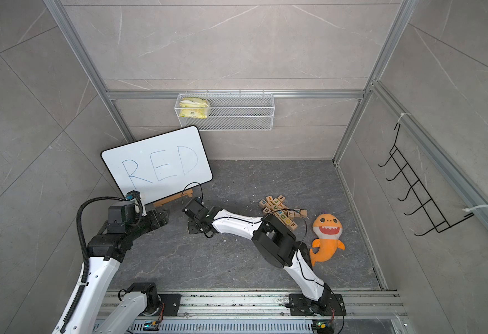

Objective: Assemble the uppercase word "red" with letter blocks
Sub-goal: Adjust the letter block at the center of the board.

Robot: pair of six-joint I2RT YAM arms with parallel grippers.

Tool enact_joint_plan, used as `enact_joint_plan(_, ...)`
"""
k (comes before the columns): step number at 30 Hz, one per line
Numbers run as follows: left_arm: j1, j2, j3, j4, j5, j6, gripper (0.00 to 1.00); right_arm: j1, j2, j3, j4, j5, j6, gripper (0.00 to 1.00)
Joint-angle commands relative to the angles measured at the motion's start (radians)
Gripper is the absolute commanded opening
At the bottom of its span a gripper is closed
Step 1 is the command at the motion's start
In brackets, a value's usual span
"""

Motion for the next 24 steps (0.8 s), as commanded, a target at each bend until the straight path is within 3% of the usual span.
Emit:
enact_joint_plan(1, 0.004, -0.013, 0.008, 0.024, 0.009, 0.003, 0.84, -0.018, 0.062, 0.052, -0.036, -0.002, 0.020, 0.25)
enact_joint_plan(11, 0.004, -0.016, 0.004, 0.029, 0.002, 0.001, 0.84, -0.020, 0.043, -0.025, 0.060, -0.031, 0.035, 0.22)
enact_joint_plan(16, 0.004, -0.020, 0.003, 0.030, -0.002, 0.001, 0.84, -0.019, 0.000, -0.042, 0.049, 0.014, 0.018, 0.24)
enact_joint_plan(24, 0.007, -0.045, -0.002, 0.034, -0.029, 0.001, 0.84, 0.019, -0.057, -0.125, 0.103, 0.047, -0.022, 0.46)
